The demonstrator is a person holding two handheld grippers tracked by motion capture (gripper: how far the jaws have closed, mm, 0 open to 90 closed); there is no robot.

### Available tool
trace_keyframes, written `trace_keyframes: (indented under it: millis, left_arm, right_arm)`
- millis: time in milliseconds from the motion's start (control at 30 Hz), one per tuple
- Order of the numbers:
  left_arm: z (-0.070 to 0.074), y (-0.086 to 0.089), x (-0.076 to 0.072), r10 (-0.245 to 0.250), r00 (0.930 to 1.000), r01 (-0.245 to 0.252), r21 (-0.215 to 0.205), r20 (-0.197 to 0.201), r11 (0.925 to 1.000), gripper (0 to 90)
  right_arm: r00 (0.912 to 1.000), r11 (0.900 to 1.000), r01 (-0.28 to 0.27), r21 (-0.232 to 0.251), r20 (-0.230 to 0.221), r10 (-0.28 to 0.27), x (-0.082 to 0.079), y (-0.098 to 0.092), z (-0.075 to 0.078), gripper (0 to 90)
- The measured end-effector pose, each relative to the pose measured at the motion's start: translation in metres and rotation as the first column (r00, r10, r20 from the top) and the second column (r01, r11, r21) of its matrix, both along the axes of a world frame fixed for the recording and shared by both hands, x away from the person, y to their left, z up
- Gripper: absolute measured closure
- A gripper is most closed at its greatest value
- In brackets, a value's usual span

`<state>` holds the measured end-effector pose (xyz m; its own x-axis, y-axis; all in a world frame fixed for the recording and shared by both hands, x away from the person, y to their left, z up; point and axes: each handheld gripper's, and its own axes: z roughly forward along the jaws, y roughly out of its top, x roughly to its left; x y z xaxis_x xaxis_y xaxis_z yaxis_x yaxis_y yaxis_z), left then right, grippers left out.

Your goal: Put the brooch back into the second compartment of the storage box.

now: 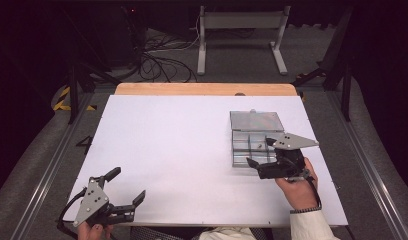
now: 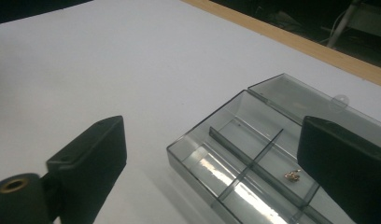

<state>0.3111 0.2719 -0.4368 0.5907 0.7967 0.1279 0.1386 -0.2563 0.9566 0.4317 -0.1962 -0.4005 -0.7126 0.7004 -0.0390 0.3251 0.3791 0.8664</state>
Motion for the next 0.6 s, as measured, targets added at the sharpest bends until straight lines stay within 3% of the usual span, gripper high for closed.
trace_keyframes:
  millis: [600]
  left_arm:
    - [0.000,-0.001,0.000,0.002,1.0000,-0.002,0.006,0.001,1.0000,4.4]
  right_arm:
    - [0.9968,0.997,-0.073,0.031,-0.031,0.074,-0.025,-0.008,-0.025,2.4]
